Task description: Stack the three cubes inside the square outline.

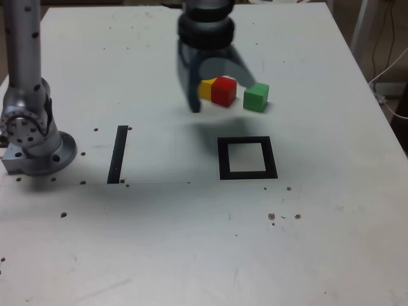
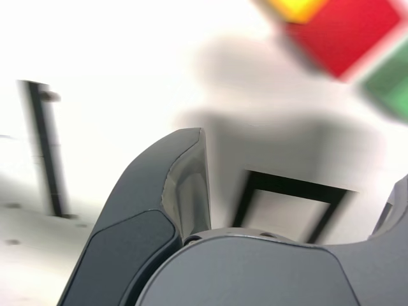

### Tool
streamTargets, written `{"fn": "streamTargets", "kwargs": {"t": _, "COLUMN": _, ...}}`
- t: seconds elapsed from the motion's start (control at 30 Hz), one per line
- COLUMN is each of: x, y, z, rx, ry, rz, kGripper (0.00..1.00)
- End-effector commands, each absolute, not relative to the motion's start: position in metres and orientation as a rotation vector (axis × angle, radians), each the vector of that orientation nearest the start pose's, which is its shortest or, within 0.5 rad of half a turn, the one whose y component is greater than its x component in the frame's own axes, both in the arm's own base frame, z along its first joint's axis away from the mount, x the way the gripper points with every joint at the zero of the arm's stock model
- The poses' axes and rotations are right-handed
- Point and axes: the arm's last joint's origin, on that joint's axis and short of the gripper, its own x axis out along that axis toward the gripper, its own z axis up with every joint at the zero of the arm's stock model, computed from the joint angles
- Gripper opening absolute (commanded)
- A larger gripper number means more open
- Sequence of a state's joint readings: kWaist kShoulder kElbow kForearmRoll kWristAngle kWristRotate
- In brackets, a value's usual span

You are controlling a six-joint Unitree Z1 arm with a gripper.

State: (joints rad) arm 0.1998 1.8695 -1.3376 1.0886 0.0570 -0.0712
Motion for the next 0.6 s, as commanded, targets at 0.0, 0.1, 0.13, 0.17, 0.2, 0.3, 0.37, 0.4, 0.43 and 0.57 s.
{"fn": "streamTargets", "kwargs": {"t": 0.0, "x": 0.314, "y": 0.069, "z": 0.257, "rx": -0.185, "ry": 1.597, "rz": 0.263, "kGripper": 0.99}}
{"fn": "streamTargets", "kwargs": {"t": 0.1, "x": 0.32, "y": 0.075, "z": 0.257, "rx": -0.231, "ry": 1.587, "rz": 0.303, "kGripper": 0.99}}
{"fn": "streamTargets", "kwargs": {"t": 0.13, "x": 0.321, "y": 0.076, "z": 0.257, "rx": -0.252, "ry": 1.59, "rz": 0.325, "kGripper": 0.99}}
{"fn": "streamTargets", "kwargs": {"t": 0.17, "x": 0.321, "y": 0.078, "z": 0.256, "rx": -0.277, "ry": 1.595, "rz": 0.351, "kGripper": 0.99}}
{"fn": "streamTargets", "kwargs": {"t": 0.2, "x": 0.321, "y": 0.079, "z": 0.255, "rx": -0.303, "ry": 1.602, "rz": 0.381, "kGripper": 0.99}}
{"fn": "streamTargets", "kwargs": {"t": 0.3, "x": 0.318, "y": 0.085, "z": 0.253, "rx": -0.378, "ry": 1.64, "rz": 0.474, "kGripper": 0.99}}
{"fn": "streamTargets", "kwargs": {"t": 0.37, "x": 0.314, "y": 0.089, "z": 0.253, "rx": -0.419, "ry": 1.671, "rz": 0.526, "kGripper": 0.98}}
{"fn": "streamTargets", "kwargs": {"t": 0.4, "x": 0.313, "y": 0.091, "z": 0.253, "rx": -0.435, "ry": 1.686, "rz": 0.548, "kGripper": 0.98}}
{"fn": "streamTargets", "kwargs": {"t": 0.43, "x": 0.312, "y": 0.093, "z": 0.253, "rx": -0.448, "ry": 1.698, "rz": 0.565, "kGripper": 0.98}}
{"fn": "streamTargets", "kwargs": {"t": 0.57, "x": 0.316, "y": 0.101, "z": 0.252, "rx": -0.488, "ry": 1.719, "rz": 0.601, "kGripper": 0.98}}
